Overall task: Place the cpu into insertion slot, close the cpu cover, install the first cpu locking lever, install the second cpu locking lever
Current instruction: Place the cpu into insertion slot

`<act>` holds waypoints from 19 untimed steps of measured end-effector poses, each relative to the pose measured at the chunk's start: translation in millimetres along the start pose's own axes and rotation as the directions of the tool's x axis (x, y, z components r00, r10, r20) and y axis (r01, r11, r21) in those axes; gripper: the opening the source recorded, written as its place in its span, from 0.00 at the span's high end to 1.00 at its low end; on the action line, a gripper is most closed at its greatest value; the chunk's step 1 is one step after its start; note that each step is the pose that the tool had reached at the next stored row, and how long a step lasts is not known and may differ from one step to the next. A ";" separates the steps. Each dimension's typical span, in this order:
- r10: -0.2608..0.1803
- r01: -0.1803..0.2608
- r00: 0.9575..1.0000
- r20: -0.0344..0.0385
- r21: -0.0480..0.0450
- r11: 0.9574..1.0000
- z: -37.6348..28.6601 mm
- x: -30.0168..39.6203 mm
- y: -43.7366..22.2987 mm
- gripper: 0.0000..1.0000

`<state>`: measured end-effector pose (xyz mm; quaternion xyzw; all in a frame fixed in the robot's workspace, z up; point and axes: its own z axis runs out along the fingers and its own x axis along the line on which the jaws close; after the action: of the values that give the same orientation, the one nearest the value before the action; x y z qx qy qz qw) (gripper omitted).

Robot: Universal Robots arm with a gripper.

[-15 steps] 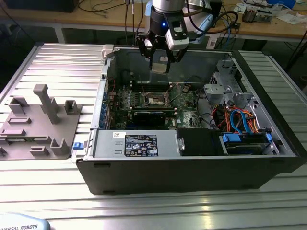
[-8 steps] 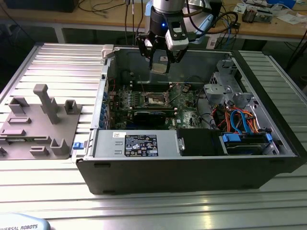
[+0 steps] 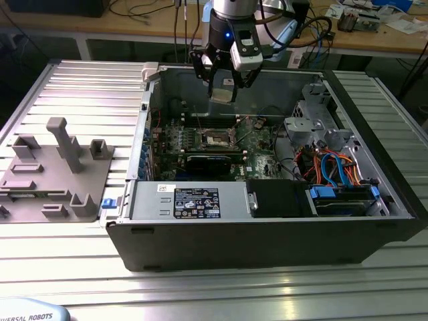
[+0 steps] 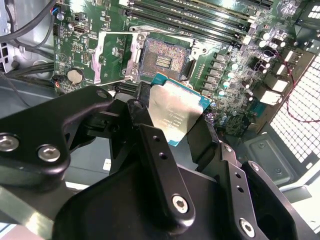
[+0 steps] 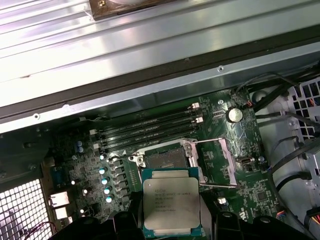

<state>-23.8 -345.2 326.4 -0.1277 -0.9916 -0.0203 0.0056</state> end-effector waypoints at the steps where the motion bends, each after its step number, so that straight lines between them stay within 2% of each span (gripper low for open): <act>1: 0.001 -0.001 1.000 0.000 0.000 1.000 0.1 0.0 0.0 0.46; 19: 0.020 -0.020 1.000 0.001 0.000 1.000 1.6 0.0 -0.1 0.46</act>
<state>-23.8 -345.2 324.8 -0.1376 -0.9903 -0.0199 0.0053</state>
